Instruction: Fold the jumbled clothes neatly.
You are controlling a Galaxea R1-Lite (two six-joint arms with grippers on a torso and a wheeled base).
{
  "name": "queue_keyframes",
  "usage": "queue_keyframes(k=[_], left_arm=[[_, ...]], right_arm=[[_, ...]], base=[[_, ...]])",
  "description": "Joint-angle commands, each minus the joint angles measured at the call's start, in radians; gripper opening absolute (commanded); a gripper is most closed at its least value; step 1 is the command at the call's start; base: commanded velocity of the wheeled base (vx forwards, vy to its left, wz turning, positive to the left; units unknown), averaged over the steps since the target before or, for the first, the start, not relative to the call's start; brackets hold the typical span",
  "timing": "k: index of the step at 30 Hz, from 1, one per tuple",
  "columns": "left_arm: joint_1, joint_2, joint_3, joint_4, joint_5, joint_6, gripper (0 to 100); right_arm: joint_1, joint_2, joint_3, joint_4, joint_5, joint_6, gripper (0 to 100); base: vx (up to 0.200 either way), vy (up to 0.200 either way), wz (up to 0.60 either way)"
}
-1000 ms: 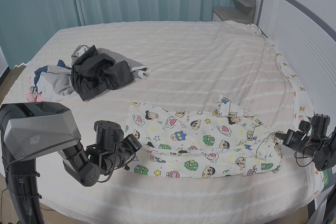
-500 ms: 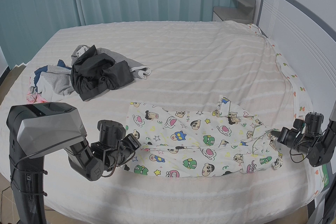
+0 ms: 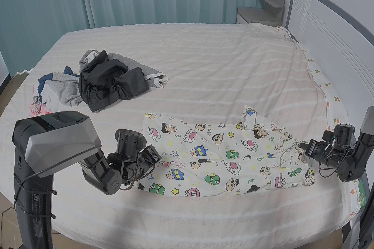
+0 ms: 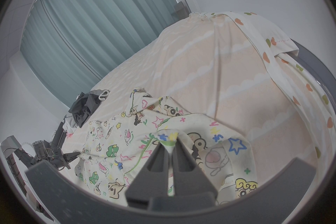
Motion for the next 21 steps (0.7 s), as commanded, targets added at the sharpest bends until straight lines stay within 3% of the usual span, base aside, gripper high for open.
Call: queue_keyframes(k=[1,8,12,21], left_arm=[[-0.001,0.007,-0.004,0.001,0.000,-0.001,100],[-0.001,0.004,0.007,-0.001,0.022,-0.001,100],[-0.001,-0.012,0.016,-0.002,0.075,-0.006,100],[0.007,-0.150,0.079,0.001,0.058,-0.081,100]], right_arm=[[0.000,0.026,-0.006,0.000,0.001,0.000,100],[-0.009,0.001,-0.010,-0.009,0.001,0.001,100],[-0.024,-0.063,0.002,-0.001,0.006,0.017,100],[0.048,-0.231,0.111,0.052,0.009,0.164,100]], base=[[0.000,0.000,0.00],[0.000,0.000,0.00],[0.000,0.000,0.00],[0.000,0.000,0.00]])
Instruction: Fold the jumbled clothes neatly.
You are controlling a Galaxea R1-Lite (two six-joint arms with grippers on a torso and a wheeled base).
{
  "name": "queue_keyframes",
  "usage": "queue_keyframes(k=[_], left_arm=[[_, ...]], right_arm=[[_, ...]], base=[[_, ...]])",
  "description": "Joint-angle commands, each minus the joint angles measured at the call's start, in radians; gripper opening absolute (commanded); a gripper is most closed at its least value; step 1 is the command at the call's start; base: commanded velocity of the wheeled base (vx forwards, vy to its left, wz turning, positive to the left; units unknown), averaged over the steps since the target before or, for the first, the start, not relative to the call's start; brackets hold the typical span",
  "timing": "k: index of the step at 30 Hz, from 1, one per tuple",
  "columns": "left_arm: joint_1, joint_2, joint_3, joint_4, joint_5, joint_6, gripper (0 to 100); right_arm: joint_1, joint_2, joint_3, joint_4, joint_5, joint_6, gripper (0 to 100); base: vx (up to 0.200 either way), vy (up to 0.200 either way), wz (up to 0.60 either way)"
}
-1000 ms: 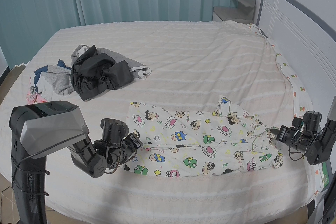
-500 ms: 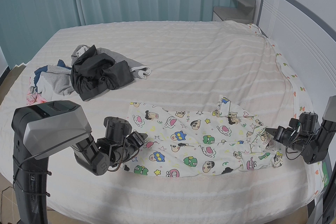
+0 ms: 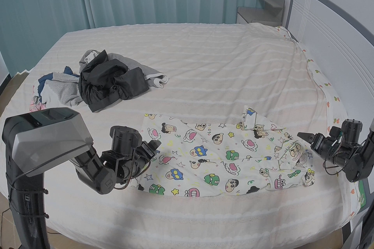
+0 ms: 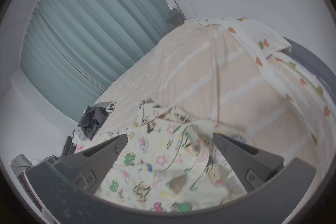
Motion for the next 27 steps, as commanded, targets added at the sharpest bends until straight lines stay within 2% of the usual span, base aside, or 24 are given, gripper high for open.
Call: queue_keyframes(k=[1,4,10,15,21,27], left_arm=[[0.008,-0.101,0.050,0.001,-0.006,-0.015,100],[0.009,-0.132,0.111,0.001,-0.013,-0.015,100],[0.003,-0.175,0.223,-0.004,-0.132,-0.035,100],[0.003,-0.172,0.236,-0.010,-0.139,-0.092,100],[-0.009,-0.164,0.251,-0.016,-0.170,-0.113,100],[-0.009,-0.163,0.271,-0.034,-0.178,-0.113,100]], right_arm=[[0.063,-0.117,0.074,0.069,0.004,0.052,100],[0.093,-0.122,0.103,0.112,0.002,0.080,100],[0.113,-0.076,0.112,0.121,0.004,0.089,100],[0.142,-0.044,0.127,0.119,0.004,0.094,100],[0.167,0.039,0.124,0.110,-0.006,0.126,100],[0.130,0.081,0.120,0.124,-0.038,0.109,100]], base=[[0.000,0.000,0.00],[0.000,0.000,0.00],[0.000,0.000,0.00],[0.000,0.000,0.00],[0.000,0.000,0.00],[0.000,0.000,0.00]])
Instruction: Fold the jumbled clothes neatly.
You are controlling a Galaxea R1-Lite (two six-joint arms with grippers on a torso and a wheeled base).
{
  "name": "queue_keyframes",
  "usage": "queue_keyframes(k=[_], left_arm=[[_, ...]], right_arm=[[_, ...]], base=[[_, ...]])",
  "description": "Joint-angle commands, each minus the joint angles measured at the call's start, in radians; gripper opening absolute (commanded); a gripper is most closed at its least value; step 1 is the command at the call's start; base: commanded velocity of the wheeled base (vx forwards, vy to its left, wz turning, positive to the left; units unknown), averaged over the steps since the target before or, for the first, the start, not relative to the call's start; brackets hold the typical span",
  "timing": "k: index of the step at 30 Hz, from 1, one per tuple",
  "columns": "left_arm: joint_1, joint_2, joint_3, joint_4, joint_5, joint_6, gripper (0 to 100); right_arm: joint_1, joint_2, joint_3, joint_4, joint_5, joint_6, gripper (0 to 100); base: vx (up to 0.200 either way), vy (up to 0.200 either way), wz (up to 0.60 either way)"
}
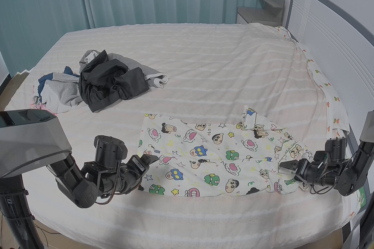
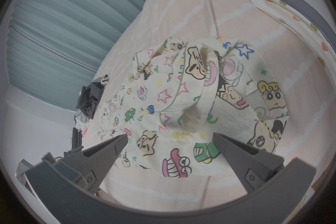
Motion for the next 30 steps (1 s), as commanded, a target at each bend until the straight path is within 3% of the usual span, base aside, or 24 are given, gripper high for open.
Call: queue_keyframes(k=[1,7,16,23,30], left_arm=[[-0.001,0.001,0.019,-0.027,0.000,-0.001,100],[-0.001,0.001,0.047,-0.074,0.000,-0.001,100],[-0.001,0.001,0.051,-0.076,0.000,-0.001,100],[-0.001,-0.002,0.053,-0.079,0.001,-0.001,100],[-0.001,-0.002,0.061,-0.105,0.003,0.002,100]], right_arm=[[-0.030,0.062,-0.004,0.001,-0.025,-0.017,100],[-0.064,0.109,-0.003,-0.005,-0.065,-0.058,100],[-0.058,0.037,-0.014,-0.052,-0.049,-0.038,100],[-0.058,-0.078,-0.090,-0.034,-0.049,0.025,100],[-0.012,-0.050,-0.069,0.074,-0.055,0.064,100]], base=[[0.000,0.000,0.00],[0.000,0.000,0.00],[0.000,0.000,0.00],[0.000,0.000,0.00],[0.000,0.000,0.00]])
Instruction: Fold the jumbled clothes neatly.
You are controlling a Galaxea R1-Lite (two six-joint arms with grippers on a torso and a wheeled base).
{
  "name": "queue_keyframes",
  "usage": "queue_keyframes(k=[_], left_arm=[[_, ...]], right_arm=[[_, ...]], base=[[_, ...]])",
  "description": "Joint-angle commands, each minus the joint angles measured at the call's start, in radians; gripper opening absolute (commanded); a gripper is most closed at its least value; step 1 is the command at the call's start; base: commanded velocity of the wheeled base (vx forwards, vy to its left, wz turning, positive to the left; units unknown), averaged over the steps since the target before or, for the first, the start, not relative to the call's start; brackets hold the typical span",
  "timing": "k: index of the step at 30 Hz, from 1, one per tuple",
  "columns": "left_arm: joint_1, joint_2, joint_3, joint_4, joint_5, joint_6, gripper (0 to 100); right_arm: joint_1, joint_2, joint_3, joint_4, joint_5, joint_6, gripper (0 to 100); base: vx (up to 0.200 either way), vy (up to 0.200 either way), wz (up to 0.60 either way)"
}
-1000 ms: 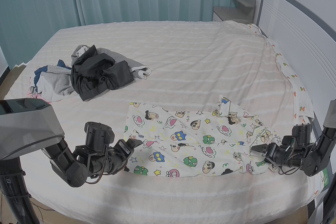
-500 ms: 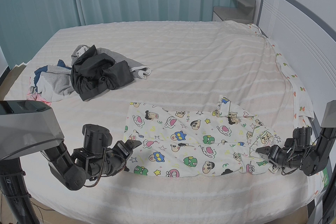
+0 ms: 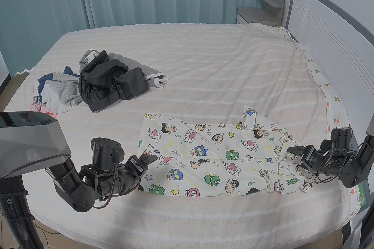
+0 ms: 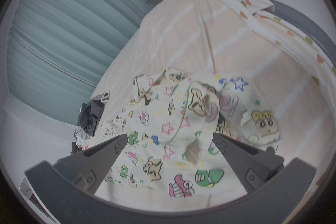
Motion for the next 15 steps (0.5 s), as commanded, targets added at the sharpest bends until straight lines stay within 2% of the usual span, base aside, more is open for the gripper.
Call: queue_keyframes(k=[1,9,11,15], left_arm=[[0.000,0.000,0.007,-0.010,0.001,0.000,100],[-0.004,0.000,0.011,-0.038,0.003,0.000,100],[-0.009,0.000,0.013,-0.038,0.003,0.002,100],[-0.009,0.000,0.011,-0.038,0.003,0.002,100]], right_arm=[[0.022,0.019,0.010,0.025,-0.008,0.010,100],[0.022,0.098,-0.010,0.021,-0.047,0.013,100],[0.020,0.124,-0.036,0.021,-0.074,0.015,100],[0.025,0.144,-0.065,0.024,-0.091,0.061,100]], base=[[0.000,0.000,0.00],[0.000,0.000,0.00],[0.000,0.000,0.00],[0.000,0.000,0.00]])
